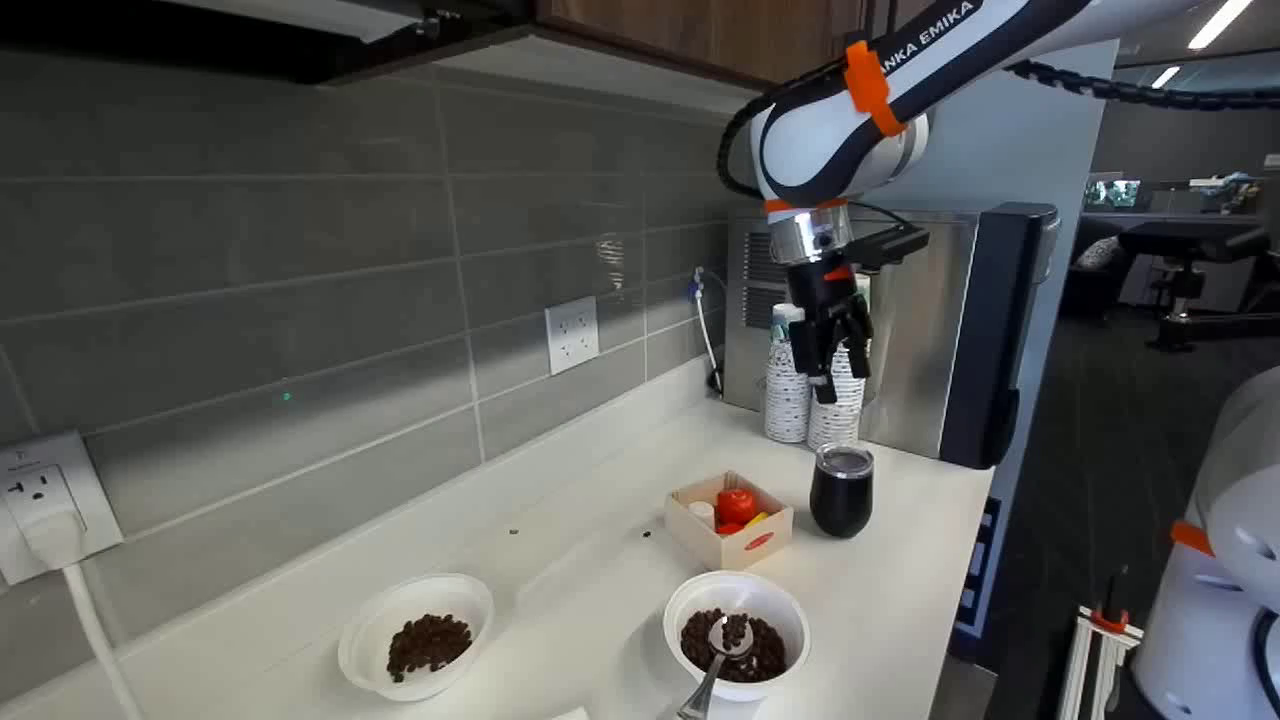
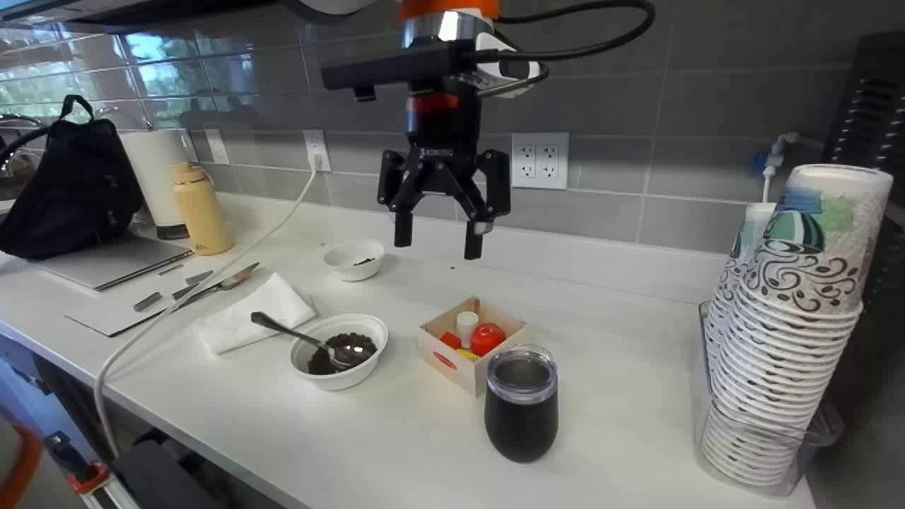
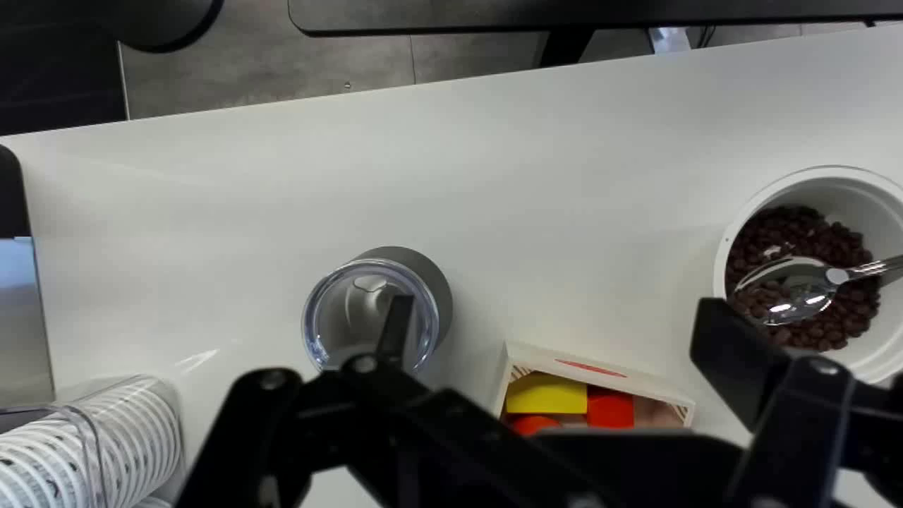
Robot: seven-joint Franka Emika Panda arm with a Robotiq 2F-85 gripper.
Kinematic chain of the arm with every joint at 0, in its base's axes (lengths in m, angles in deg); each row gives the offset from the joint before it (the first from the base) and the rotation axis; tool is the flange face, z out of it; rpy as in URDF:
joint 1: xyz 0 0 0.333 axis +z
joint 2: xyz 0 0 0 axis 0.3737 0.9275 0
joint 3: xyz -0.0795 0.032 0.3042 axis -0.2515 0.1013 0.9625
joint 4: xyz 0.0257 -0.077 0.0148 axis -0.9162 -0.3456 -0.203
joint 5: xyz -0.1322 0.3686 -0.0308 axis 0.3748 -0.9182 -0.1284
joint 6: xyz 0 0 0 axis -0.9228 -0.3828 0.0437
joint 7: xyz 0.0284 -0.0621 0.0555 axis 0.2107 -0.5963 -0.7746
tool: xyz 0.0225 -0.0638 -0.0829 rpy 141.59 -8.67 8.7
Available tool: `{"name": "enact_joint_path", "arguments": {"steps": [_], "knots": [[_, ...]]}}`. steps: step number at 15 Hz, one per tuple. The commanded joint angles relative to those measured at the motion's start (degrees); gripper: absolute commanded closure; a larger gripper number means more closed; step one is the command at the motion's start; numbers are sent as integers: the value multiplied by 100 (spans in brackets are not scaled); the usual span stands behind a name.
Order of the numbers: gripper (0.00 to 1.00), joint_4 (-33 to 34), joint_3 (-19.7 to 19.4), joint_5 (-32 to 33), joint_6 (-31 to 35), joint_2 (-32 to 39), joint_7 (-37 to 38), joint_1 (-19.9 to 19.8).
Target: Open the left upper cabinet door.
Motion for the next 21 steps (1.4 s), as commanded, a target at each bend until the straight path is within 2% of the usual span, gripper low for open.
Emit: {"name": "enact_joint_path", "arguments": {"steps": [1,5,13,18,21], "knots": [[0,12,-16,3,-17,1,5,20],[0,-3,-10,21,-38,-116,-16,21],[0,-478,-75,444,-14,-2092,-133,-152],[0,-302,-91,774,128,-3219,-151,-228],[0,13,-60,918,272,-3623,-96,-202]]}}
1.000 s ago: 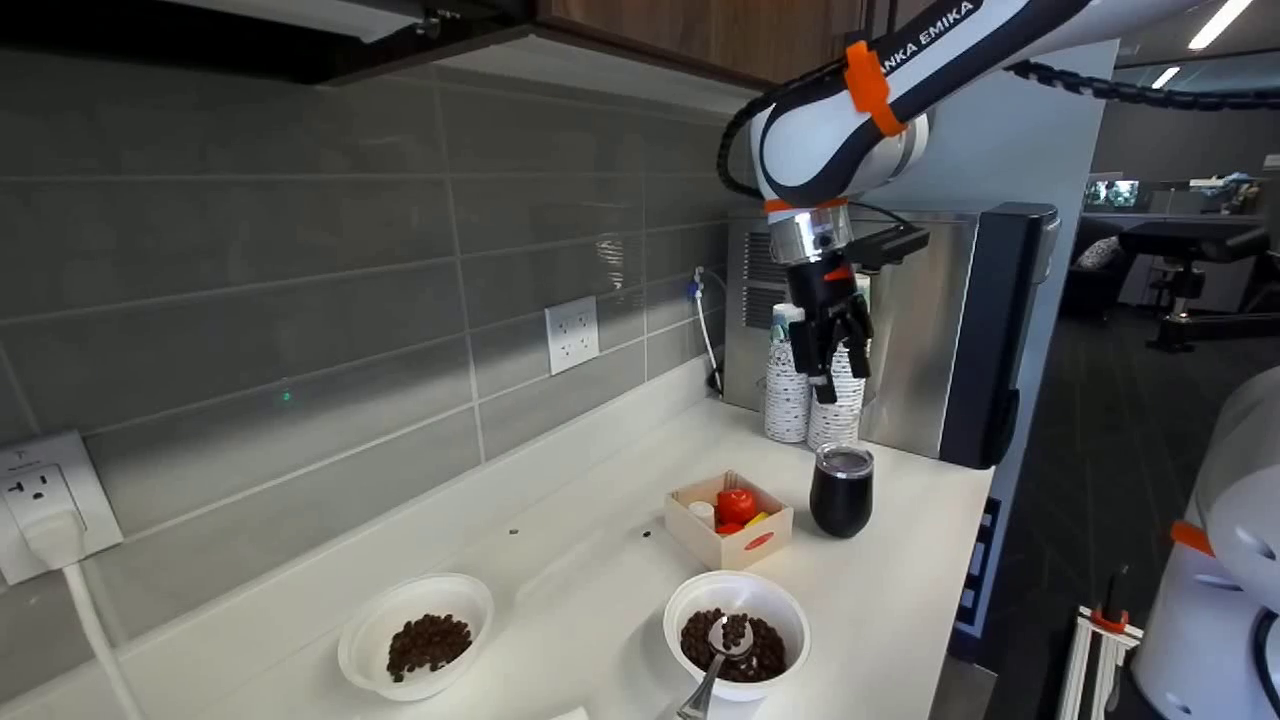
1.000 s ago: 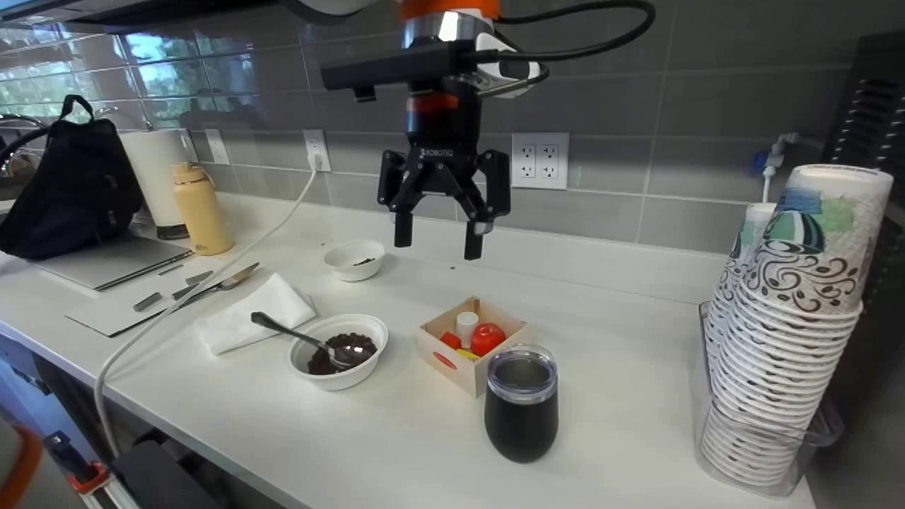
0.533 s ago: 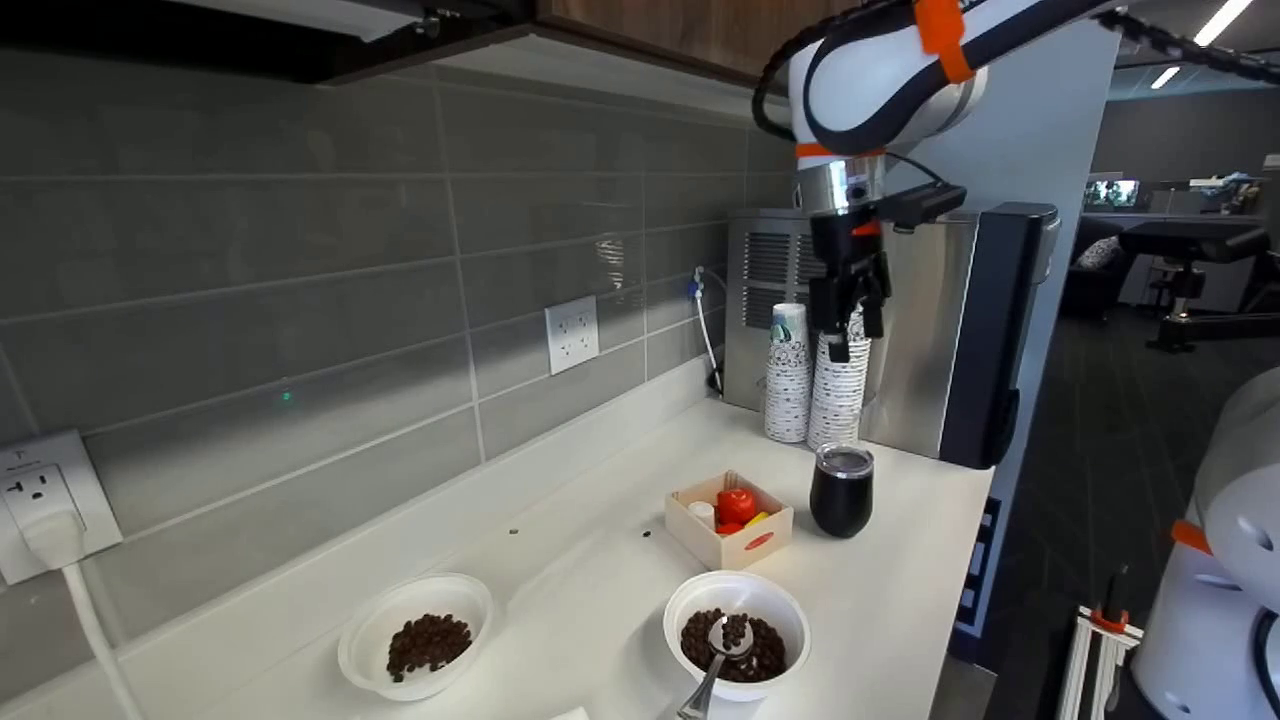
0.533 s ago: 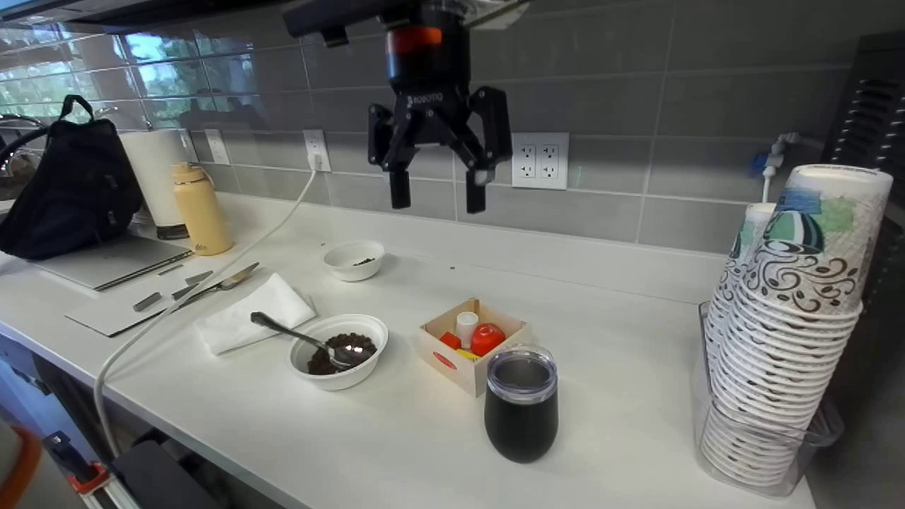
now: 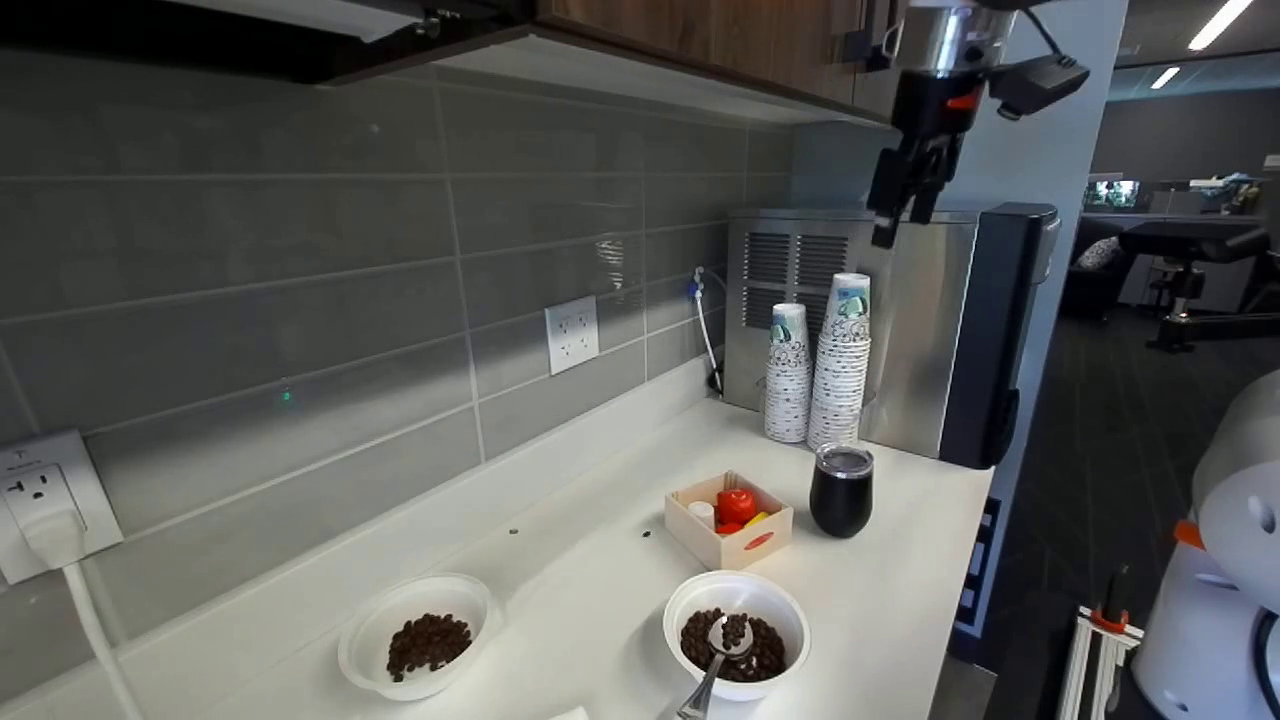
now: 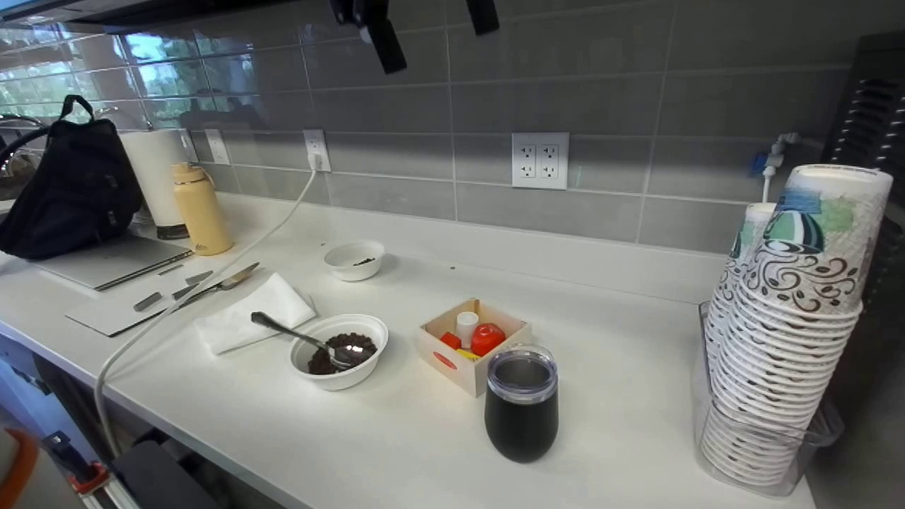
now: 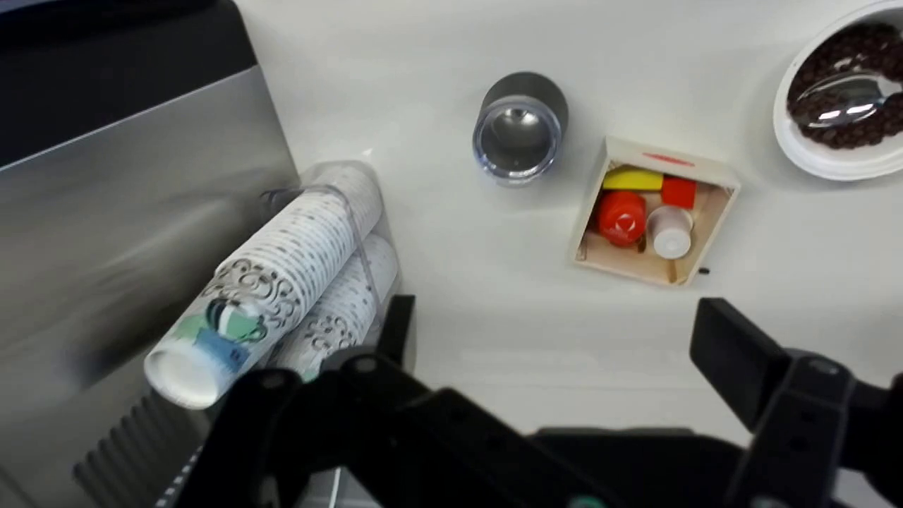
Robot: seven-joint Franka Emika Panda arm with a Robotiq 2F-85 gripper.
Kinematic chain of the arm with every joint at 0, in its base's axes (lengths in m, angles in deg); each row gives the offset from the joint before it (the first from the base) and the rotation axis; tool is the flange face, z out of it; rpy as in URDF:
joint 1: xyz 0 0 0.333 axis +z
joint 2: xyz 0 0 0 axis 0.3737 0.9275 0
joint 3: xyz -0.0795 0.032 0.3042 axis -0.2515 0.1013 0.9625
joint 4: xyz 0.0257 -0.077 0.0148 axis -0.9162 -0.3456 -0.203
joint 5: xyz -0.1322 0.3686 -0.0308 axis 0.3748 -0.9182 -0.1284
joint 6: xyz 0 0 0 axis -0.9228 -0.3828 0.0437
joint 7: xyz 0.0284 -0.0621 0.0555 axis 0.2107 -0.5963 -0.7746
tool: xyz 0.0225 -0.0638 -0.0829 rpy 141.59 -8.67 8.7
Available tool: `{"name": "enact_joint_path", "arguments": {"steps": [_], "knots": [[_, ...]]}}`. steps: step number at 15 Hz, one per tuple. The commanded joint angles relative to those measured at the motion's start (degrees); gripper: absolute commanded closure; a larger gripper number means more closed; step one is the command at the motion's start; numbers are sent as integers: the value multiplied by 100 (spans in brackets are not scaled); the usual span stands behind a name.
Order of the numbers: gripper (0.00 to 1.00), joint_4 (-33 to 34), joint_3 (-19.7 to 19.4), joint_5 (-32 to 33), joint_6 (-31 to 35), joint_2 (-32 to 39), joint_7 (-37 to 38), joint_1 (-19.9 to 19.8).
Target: Open the left upper cabinet door.
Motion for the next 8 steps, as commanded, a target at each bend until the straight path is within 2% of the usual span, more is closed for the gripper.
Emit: {"name": "enact_joint_path", "arguments": {"steps": [1,8], "knots": [[0,334,0,217,297,-511,-2,47],[0,1119,-58,281,2081,-408,168,-34]]}}
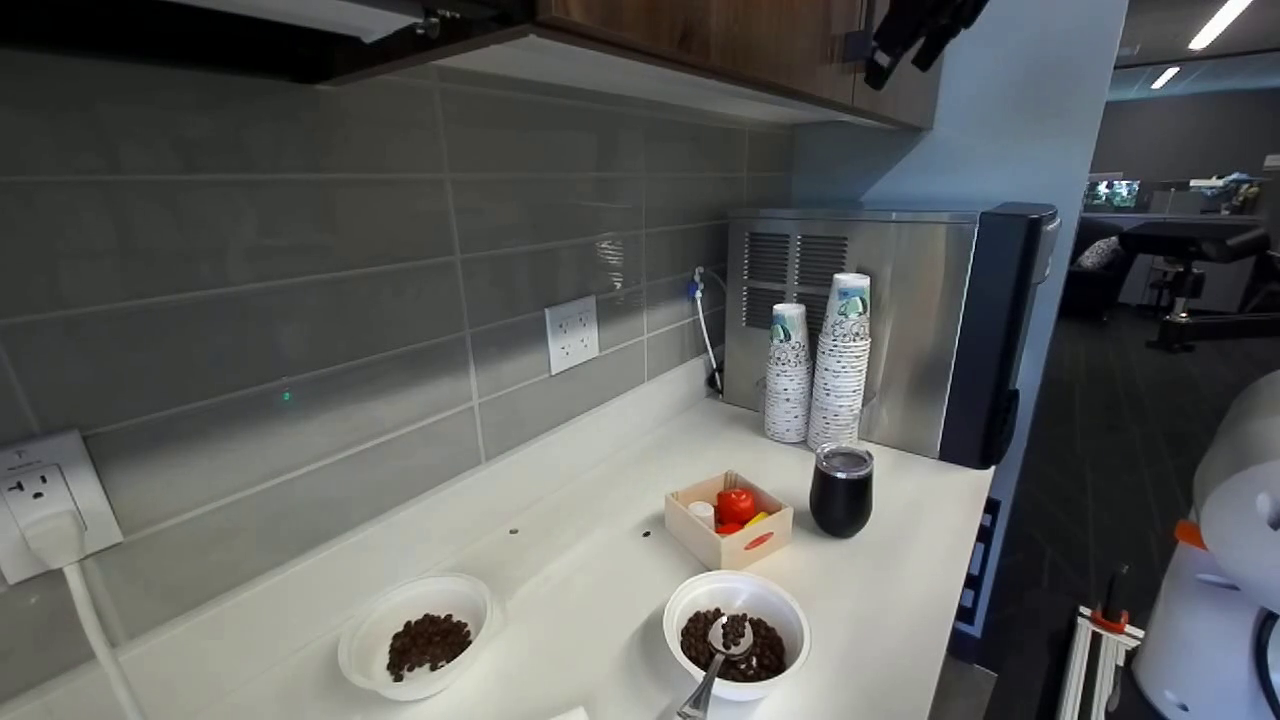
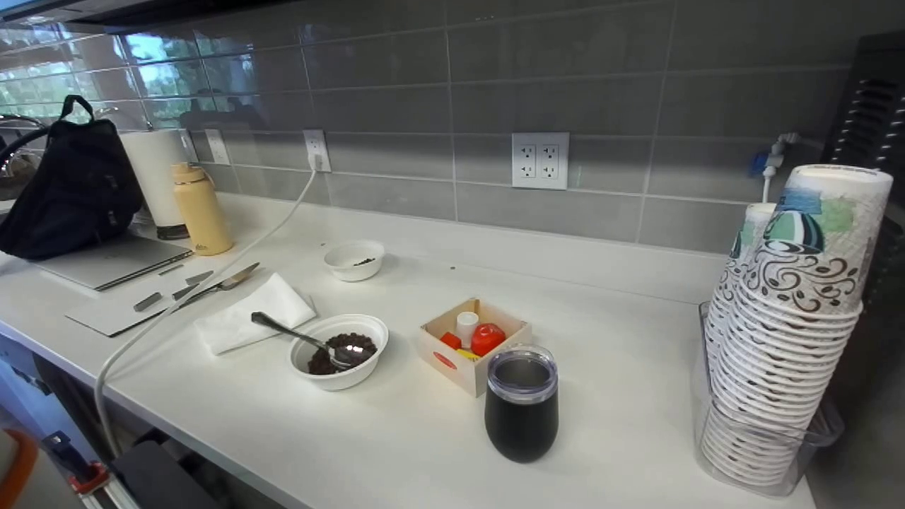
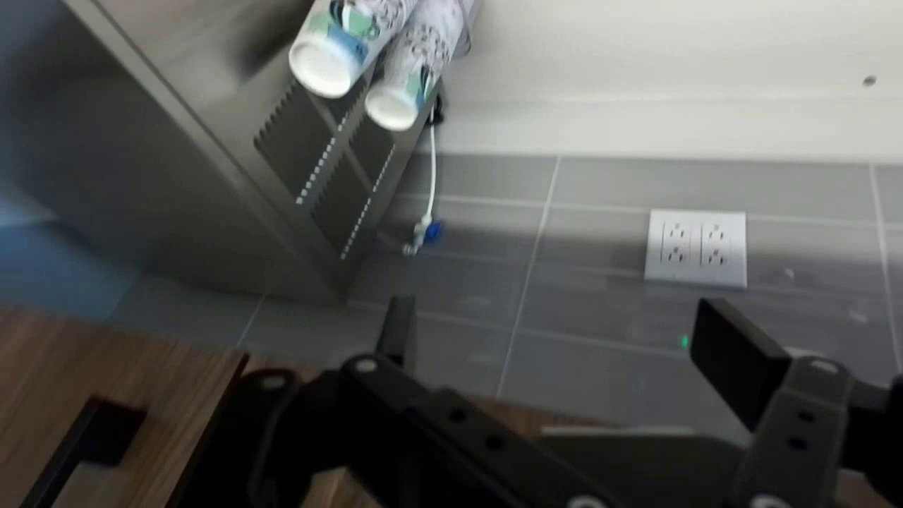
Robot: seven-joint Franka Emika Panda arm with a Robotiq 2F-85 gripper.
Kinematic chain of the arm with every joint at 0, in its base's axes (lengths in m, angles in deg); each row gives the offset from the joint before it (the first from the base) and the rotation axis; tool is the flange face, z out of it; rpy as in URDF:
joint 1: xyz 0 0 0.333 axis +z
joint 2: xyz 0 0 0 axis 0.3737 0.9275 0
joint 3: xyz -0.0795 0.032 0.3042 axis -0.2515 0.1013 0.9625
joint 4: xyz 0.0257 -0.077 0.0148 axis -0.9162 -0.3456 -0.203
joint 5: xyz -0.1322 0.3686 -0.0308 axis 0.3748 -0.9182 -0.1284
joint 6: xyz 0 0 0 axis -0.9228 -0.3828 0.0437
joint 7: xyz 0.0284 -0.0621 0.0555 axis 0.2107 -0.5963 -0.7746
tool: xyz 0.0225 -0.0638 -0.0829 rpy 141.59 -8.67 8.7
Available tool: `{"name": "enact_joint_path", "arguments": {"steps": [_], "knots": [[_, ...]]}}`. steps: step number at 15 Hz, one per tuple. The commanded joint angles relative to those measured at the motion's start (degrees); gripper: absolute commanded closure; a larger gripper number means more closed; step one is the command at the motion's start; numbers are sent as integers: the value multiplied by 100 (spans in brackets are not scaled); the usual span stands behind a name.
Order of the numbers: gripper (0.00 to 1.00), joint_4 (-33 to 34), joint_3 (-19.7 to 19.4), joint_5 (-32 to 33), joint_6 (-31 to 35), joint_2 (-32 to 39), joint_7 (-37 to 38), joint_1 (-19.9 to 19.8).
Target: Open the left upper cabinet door.
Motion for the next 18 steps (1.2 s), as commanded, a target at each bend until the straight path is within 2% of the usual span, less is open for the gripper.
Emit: {"name": "enact_joint_path", "arguments": {"steps": [1,6,10,14,18], "knots": [[0,407,-98,163,1016,246,141,-60],[0,521,-245,210,3128,725,367,-526],[0,486,-113,168,4746,1271,779,-1398],[0,462,268,104,5614,1663,1097,-2442],[0,448,686,-32,5900,1872,1245,-3127]]}}
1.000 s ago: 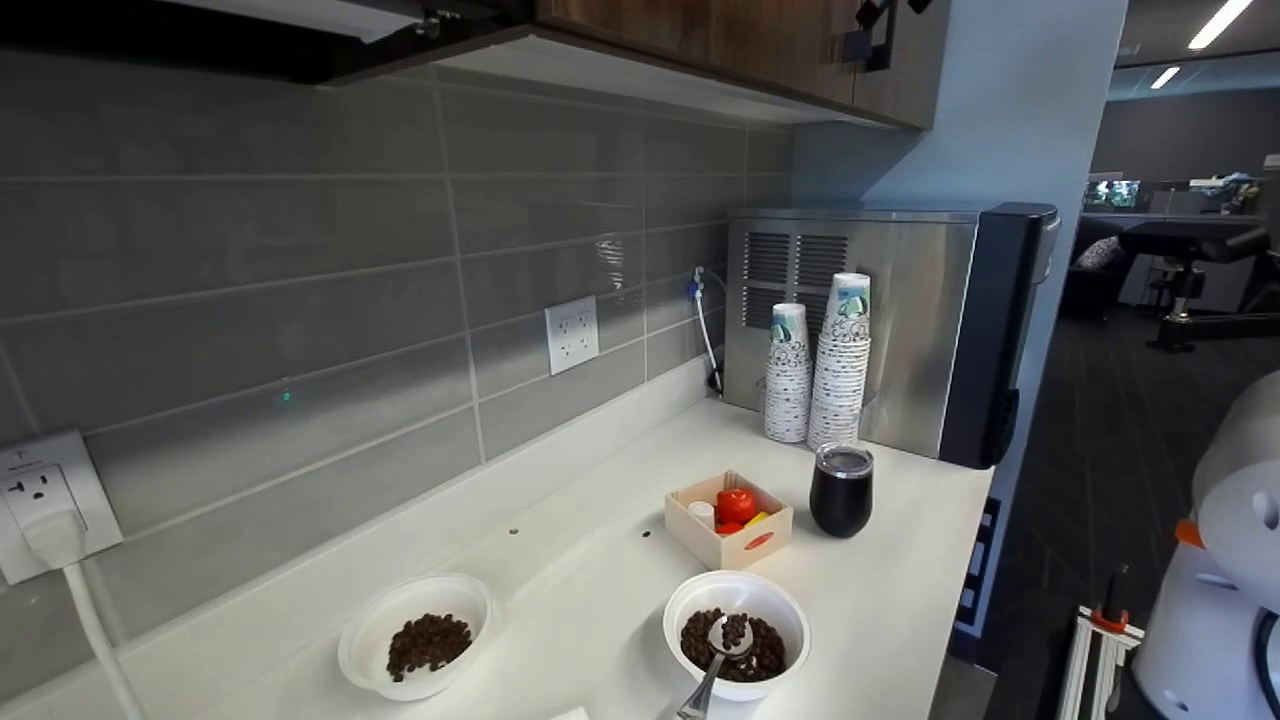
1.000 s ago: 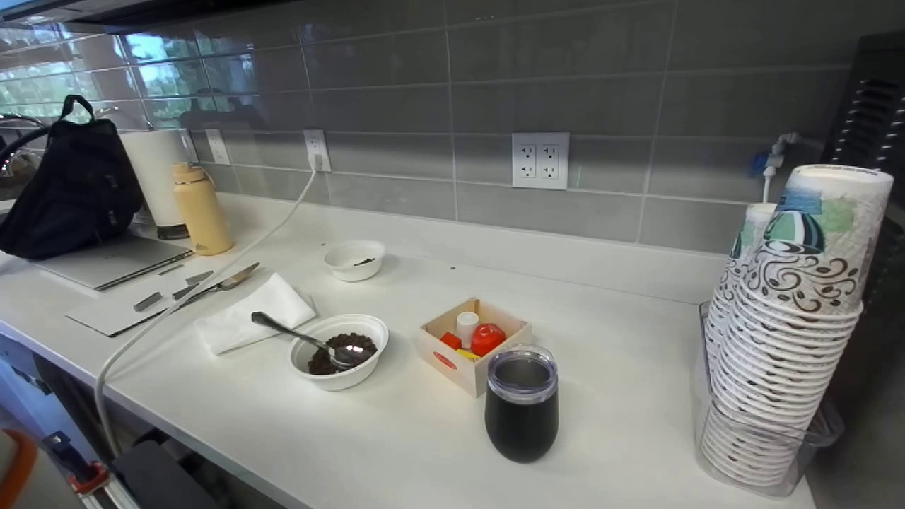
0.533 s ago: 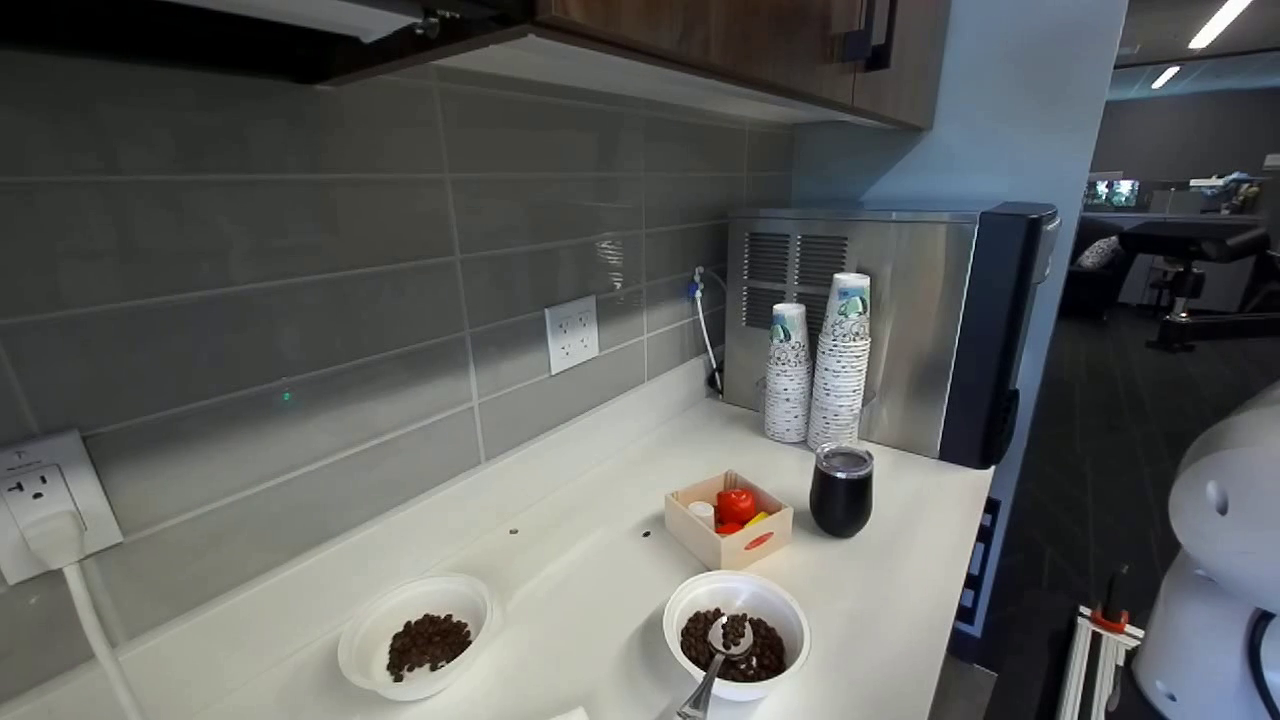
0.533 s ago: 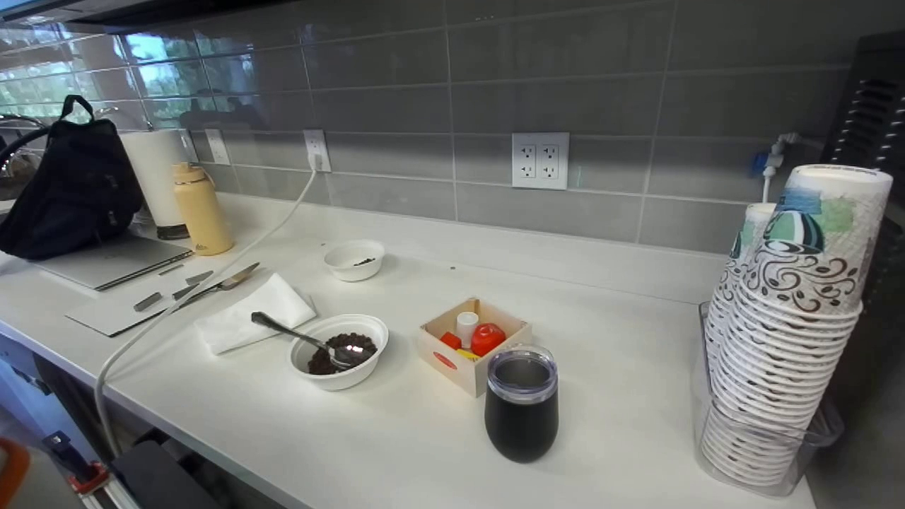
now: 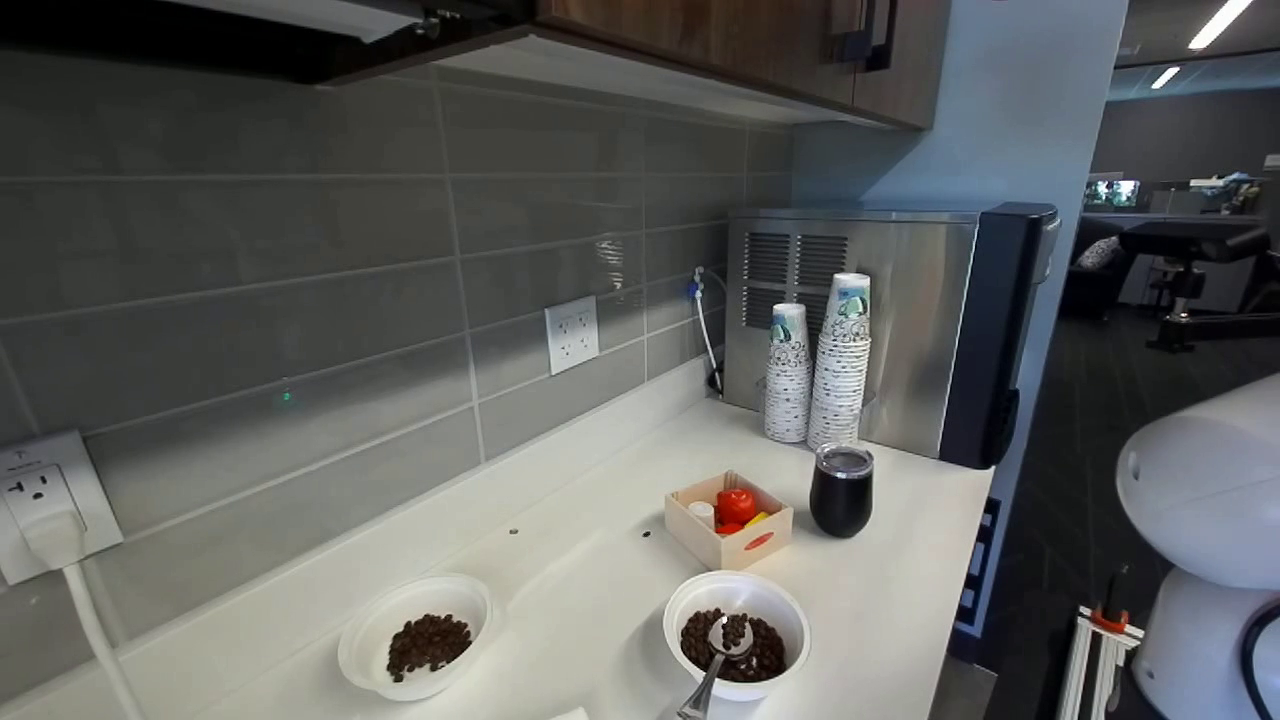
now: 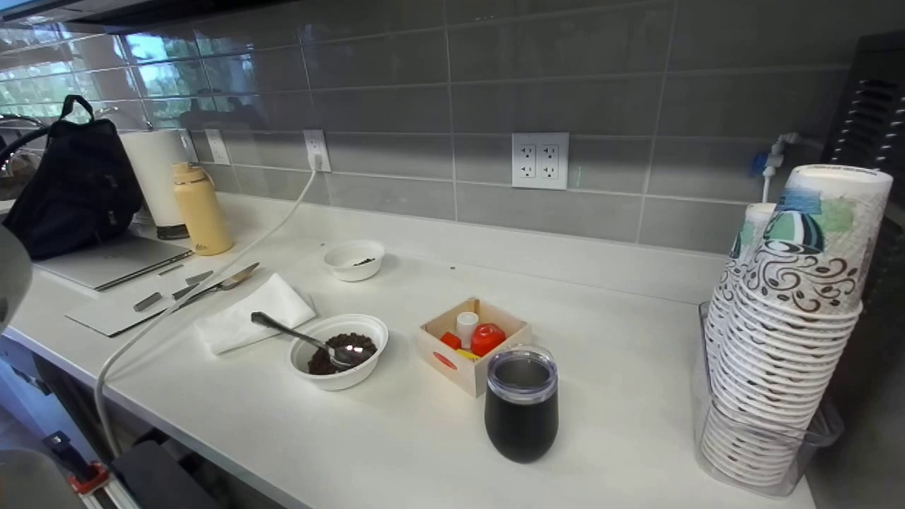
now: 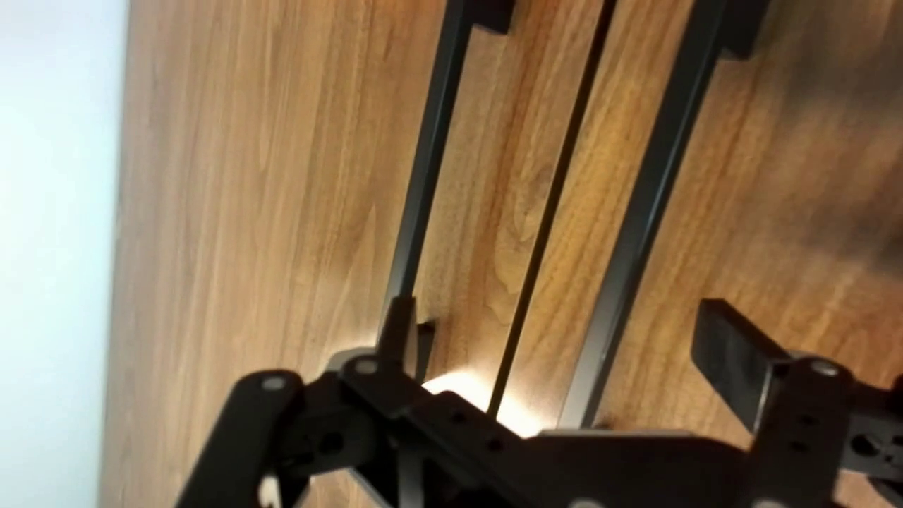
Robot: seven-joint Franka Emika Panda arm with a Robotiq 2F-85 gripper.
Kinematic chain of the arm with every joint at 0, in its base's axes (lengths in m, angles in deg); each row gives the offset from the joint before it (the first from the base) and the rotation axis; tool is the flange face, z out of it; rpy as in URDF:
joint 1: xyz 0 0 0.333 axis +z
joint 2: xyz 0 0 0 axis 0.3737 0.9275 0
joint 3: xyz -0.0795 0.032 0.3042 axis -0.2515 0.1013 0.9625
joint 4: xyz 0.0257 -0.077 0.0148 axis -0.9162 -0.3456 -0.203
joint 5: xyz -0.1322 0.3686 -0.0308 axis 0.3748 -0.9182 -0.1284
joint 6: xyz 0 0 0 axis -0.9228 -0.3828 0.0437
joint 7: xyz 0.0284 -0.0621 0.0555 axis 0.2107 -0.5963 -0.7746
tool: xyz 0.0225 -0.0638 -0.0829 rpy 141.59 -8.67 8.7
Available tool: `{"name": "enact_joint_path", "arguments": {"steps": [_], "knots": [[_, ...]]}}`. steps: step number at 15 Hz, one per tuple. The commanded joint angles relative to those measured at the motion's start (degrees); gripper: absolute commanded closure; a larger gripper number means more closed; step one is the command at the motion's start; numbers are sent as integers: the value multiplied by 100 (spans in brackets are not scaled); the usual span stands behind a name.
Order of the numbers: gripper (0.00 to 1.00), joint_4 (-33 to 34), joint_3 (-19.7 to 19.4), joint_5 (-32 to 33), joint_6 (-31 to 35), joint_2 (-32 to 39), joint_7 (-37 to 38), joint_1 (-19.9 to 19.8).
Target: Open the left upper cabinet door.
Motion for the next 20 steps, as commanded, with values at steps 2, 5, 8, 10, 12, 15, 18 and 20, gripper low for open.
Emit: {"name": "enact_joint_path", "arguments": {"steps": [2,5,8,10,12,15,18,20], "knots": [[0,131,563,-111,341,292,312,-805],[0,171,842,-166,366,387,433,-1186],[0,202,989,-220,366,462,517,-1479],[0,201,1035,-264,421,508,537,-1621],[0,182,1055,-315,463,516,546,-1699],[0,147,1066,-371,502,490,547,-1787],[0,196,1095,-419,438,594,526,-1780],[0,283,1179,-467,419,708,564,-1785]]}}
